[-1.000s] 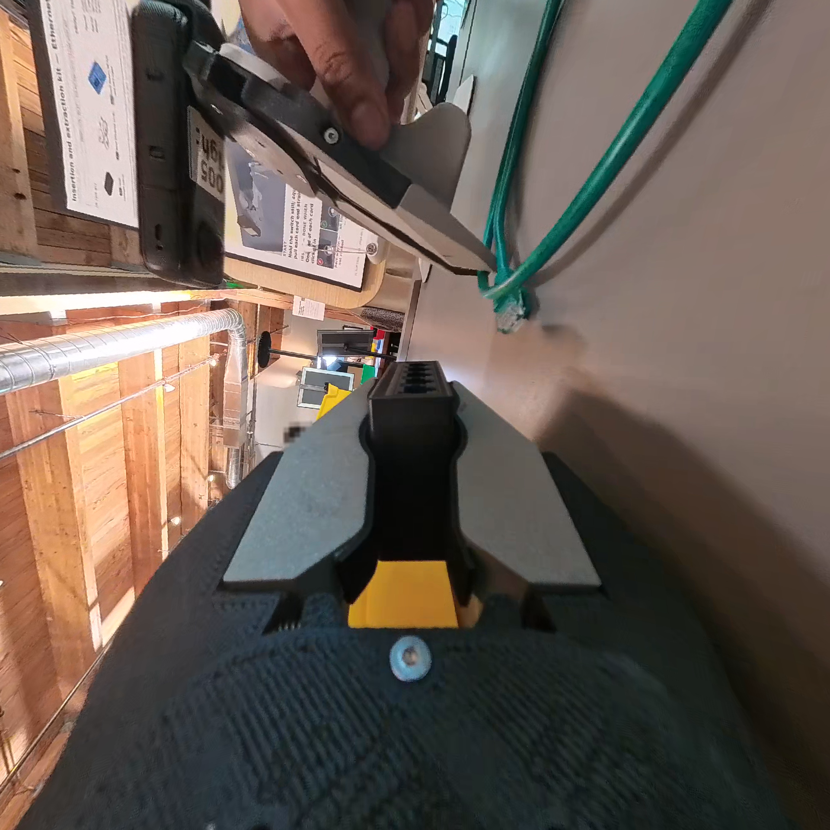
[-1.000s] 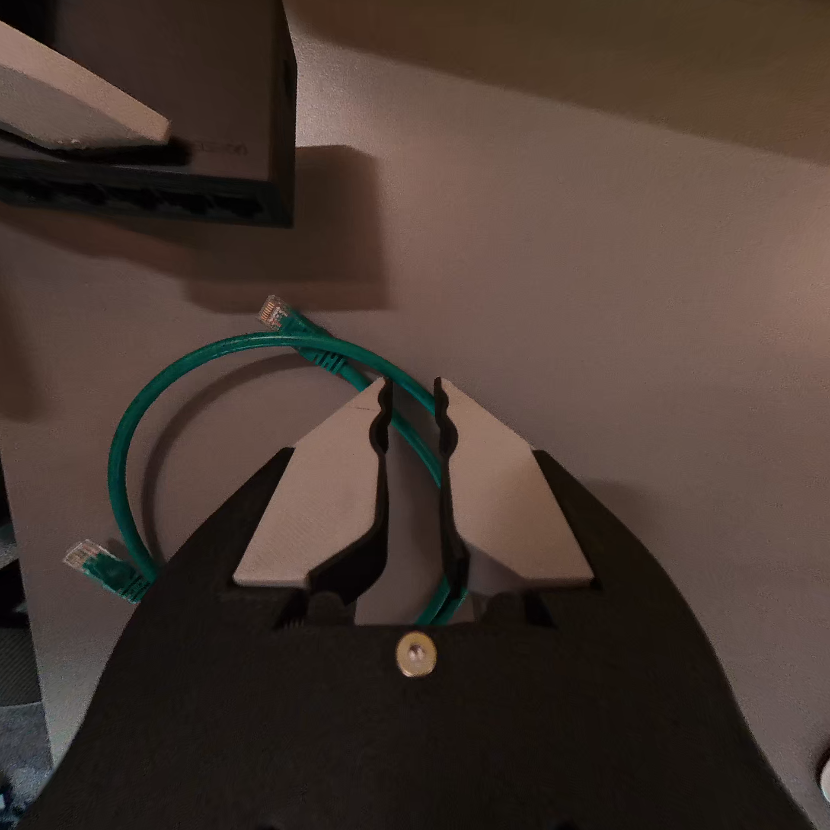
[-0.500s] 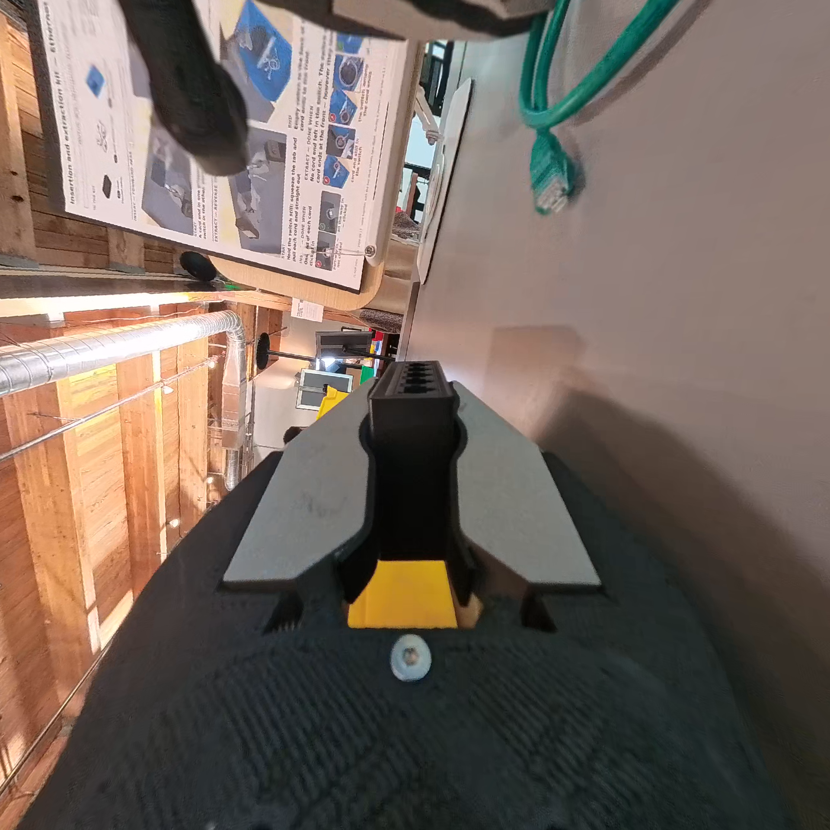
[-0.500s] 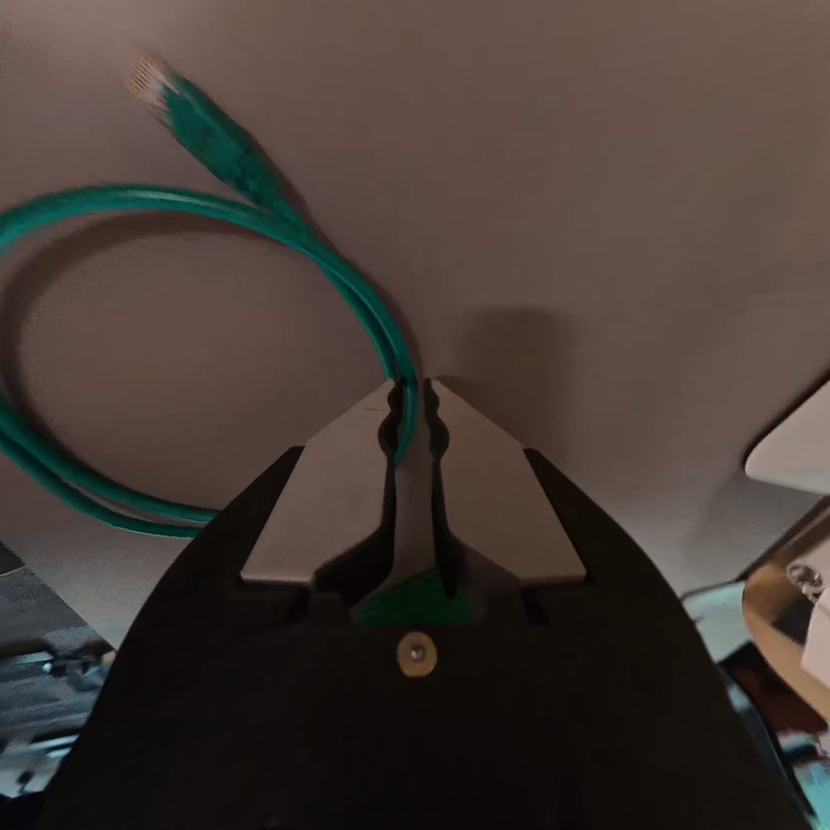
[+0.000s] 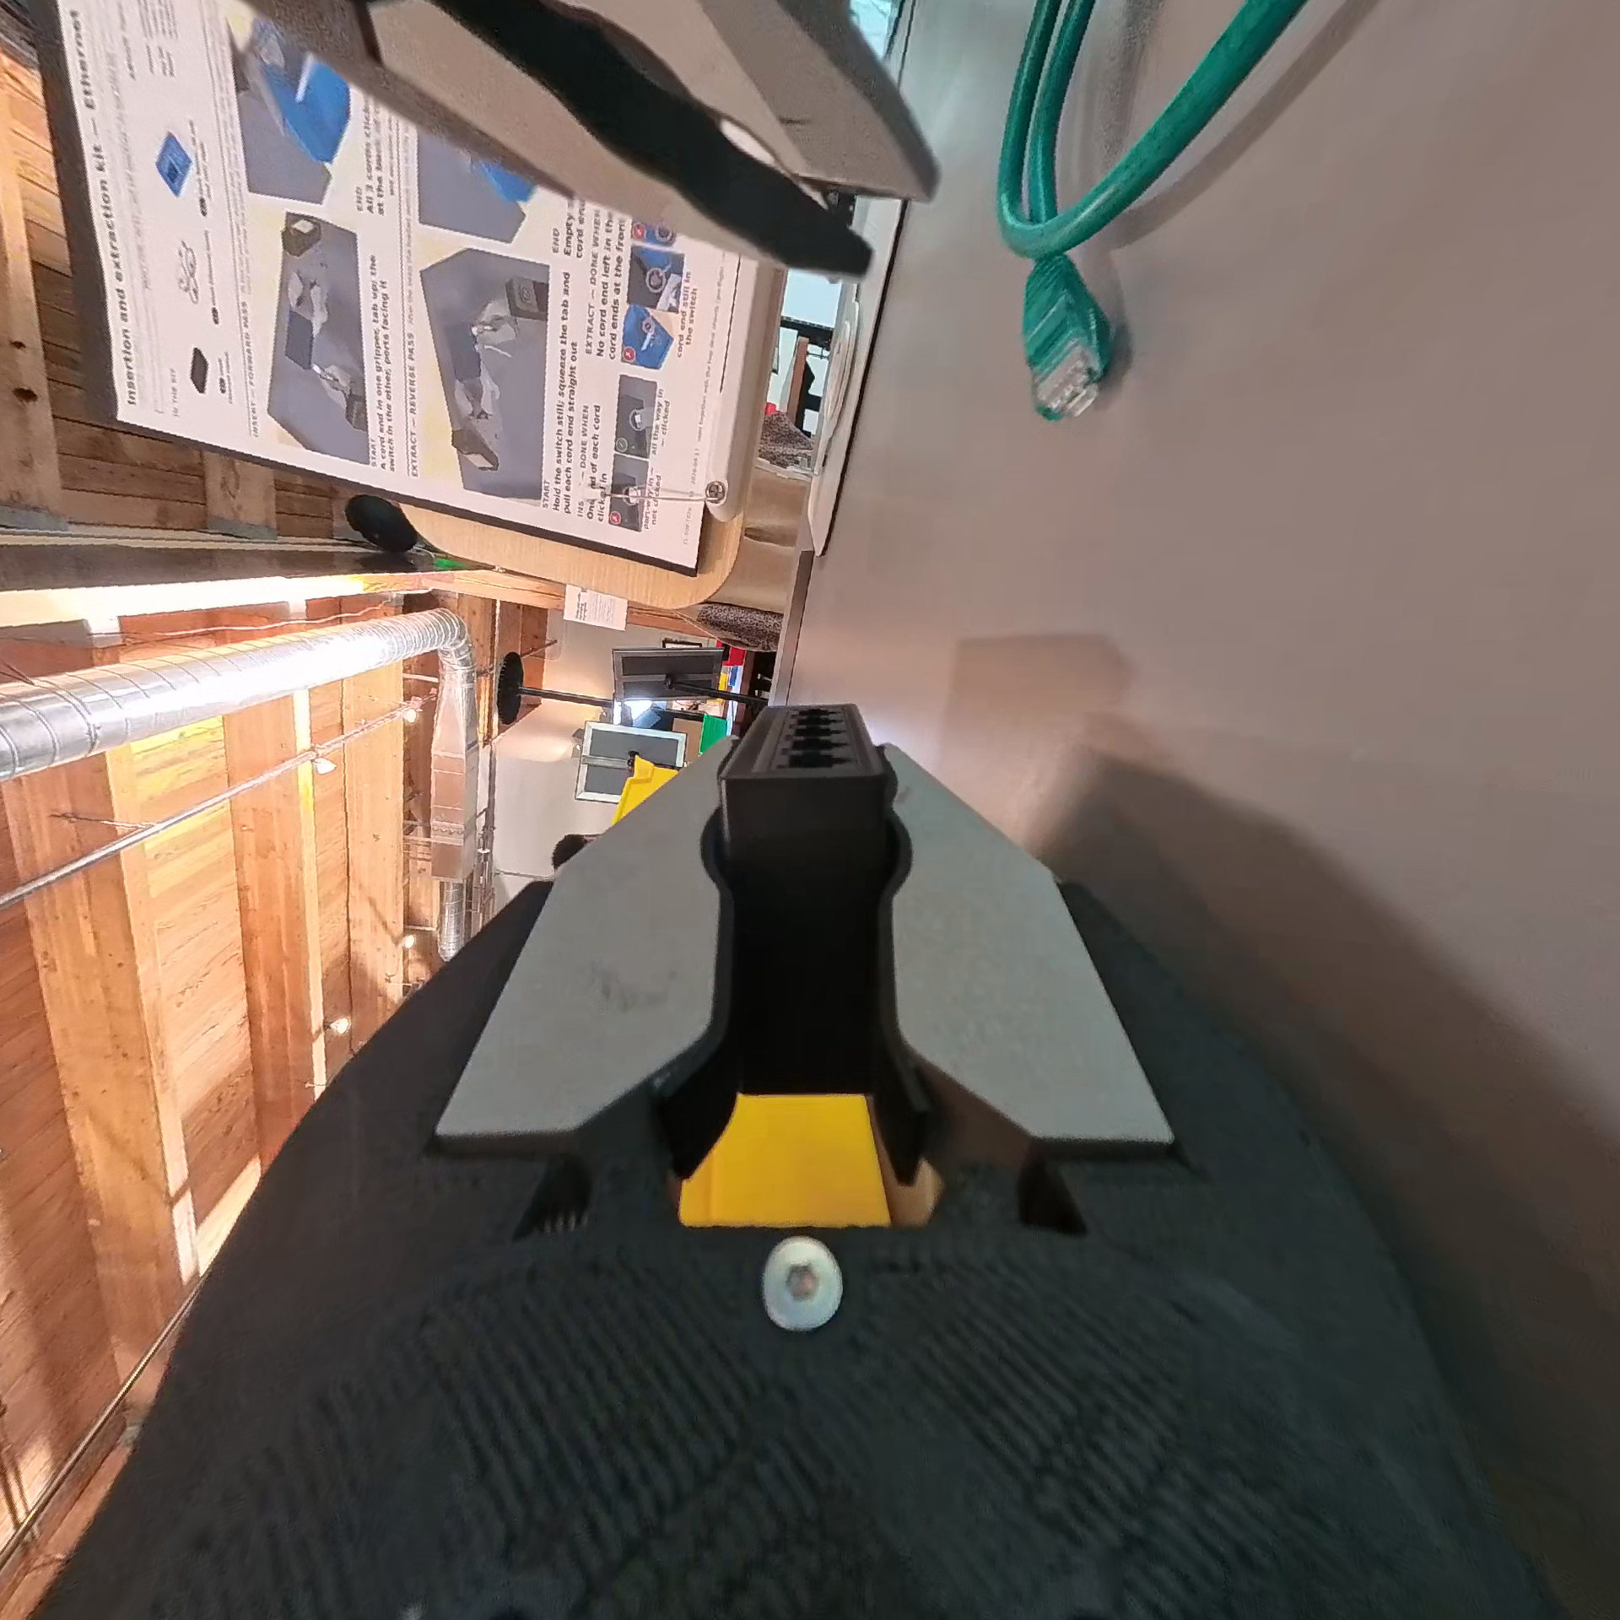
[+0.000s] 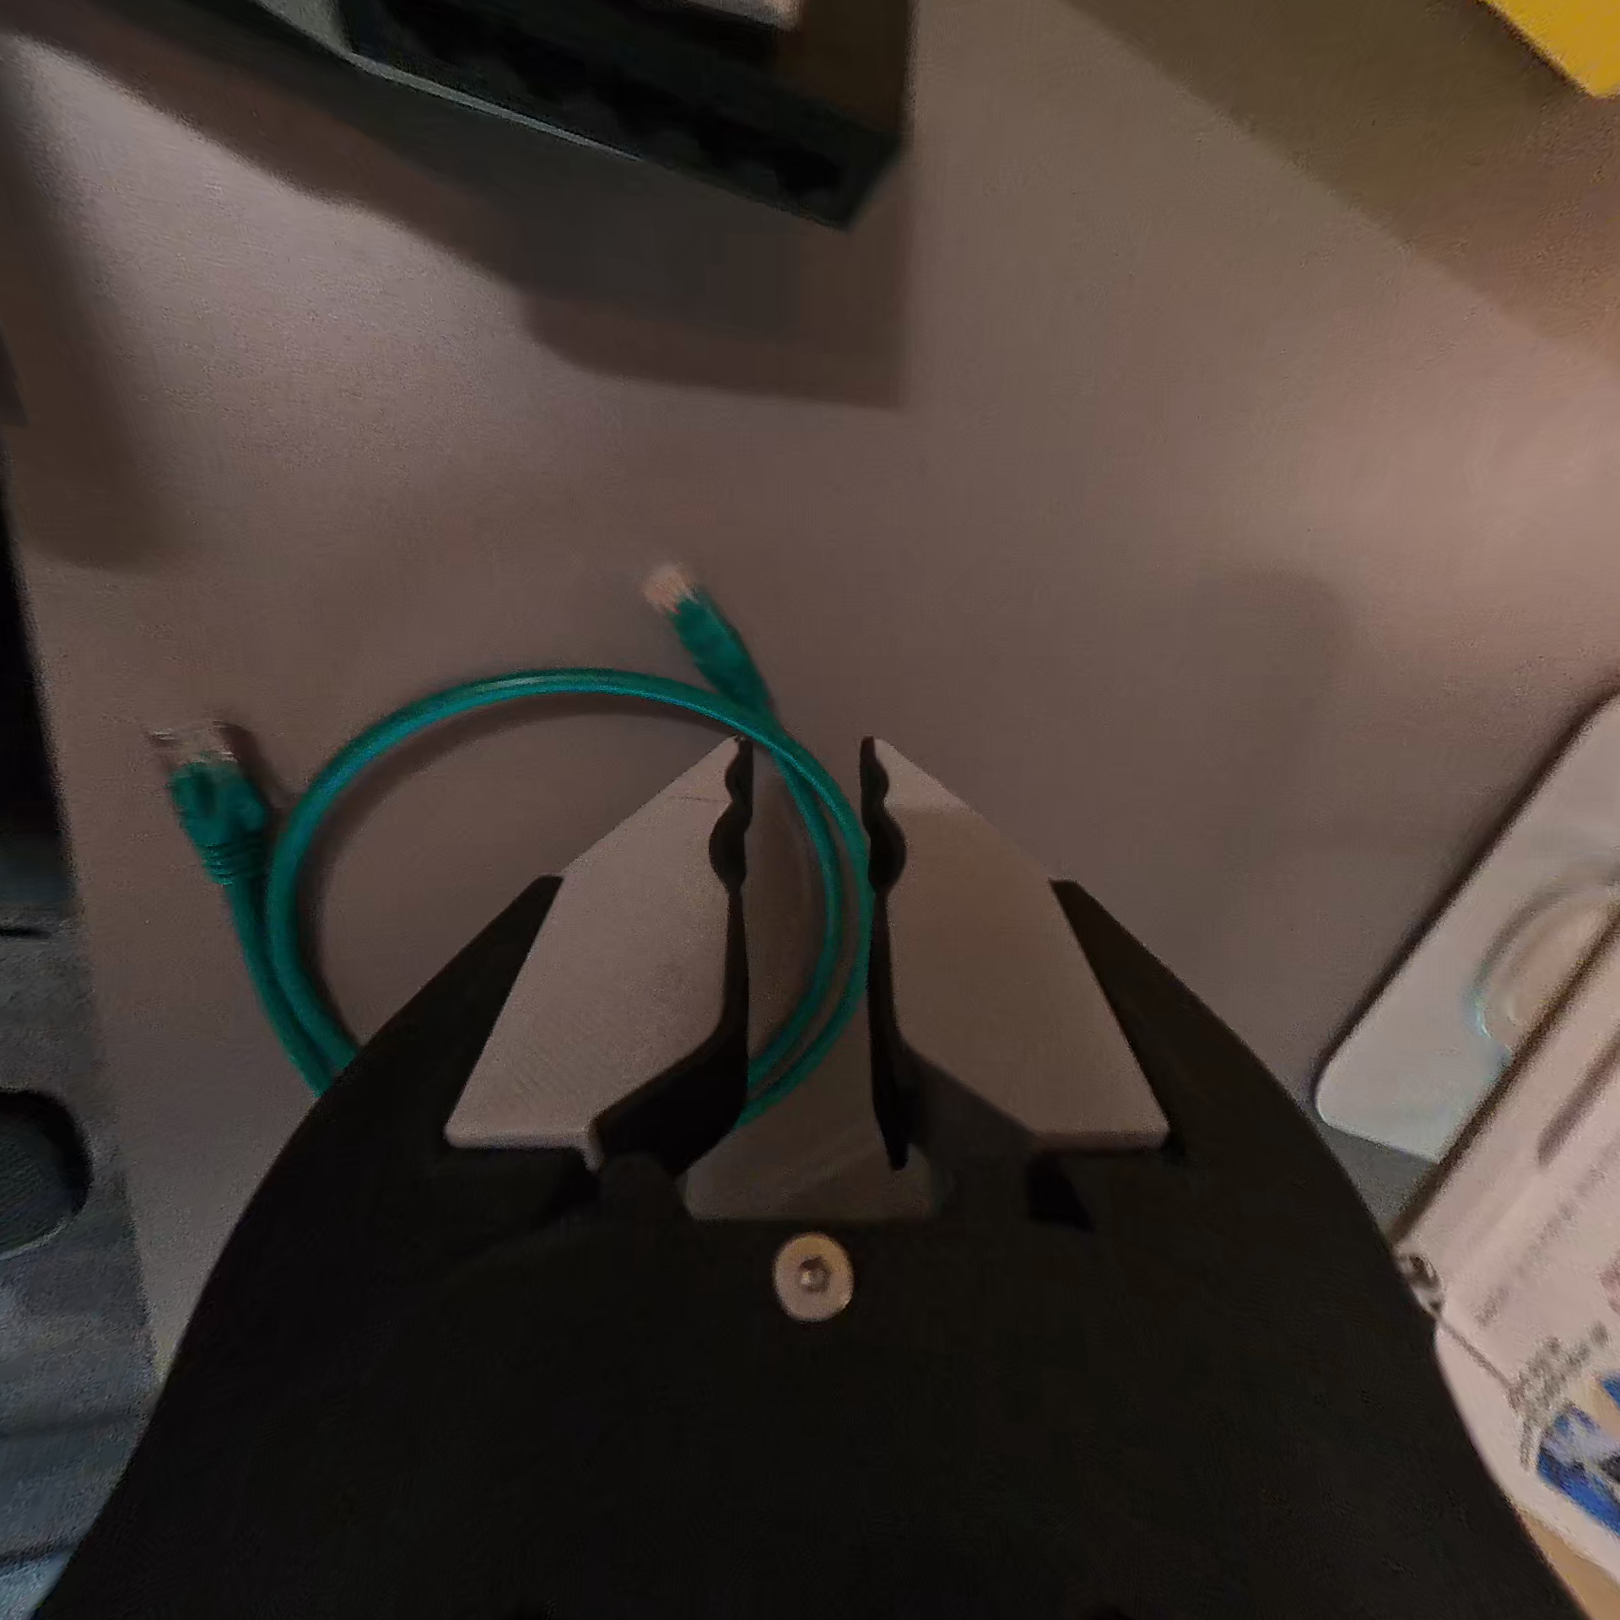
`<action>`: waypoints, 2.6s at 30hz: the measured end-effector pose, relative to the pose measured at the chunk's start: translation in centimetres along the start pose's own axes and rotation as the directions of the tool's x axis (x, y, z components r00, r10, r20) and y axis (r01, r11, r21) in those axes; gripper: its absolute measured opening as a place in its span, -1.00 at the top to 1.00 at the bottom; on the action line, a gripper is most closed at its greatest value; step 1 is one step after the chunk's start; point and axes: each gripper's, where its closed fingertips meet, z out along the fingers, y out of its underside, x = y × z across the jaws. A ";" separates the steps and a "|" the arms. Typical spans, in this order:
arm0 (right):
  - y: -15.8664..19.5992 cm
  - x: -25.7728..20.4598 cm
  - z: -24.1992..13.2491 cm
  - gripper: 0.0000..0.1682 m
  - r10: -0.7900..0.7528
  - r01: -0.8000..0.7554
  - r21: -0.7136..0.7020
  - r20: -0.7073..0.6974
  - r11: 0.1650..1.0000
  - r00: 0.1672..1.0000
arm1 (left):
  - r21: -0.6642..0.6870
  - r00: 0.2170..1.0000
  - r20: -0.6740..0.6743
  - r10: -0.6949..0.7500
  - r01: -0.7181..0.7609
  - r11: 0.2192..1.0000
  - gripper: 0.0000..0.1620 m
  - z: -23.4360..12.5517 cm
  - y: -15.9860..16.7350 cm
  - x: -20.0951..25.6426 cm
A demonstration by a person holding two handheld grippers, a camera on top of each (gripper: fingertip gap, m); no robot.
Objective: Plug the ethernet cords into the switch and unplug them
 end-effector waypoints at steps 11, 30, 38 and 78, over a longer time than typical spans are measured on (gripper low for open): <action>1.1 -1.4 3.7 0.76 -0.134 0.142 -0.080 0.096 0.987 0.986 | 0.003 1.000 -0.004 -0.018 0.018 1.000 0.67 -0.1 0.1 -0.1; -0.6 -1.9 2.4 0.98 0.161 -0.135 0.310 -0.057 0.941 0.985 | 0.003 1.000 -0.027 -0.011 0.012 1.000 0.67 0.0 -0.1 0.3; 3.6 1.9 0.9 0.98 0.294 -0.248 0.215 -0.216 0.945 0.931 | -0.009 0.999 -0.033 -0.008 0.008 1.000 0.67 0.2 0.1 0.5; -1.0 5.8 -16.5 0.98 0.444 -0.352 0.495 -0.078 0.795 0.893 | -0.037 0.998 -0.011 -0.061 0.060 0.997 0.67 0.3 0.8 -0.2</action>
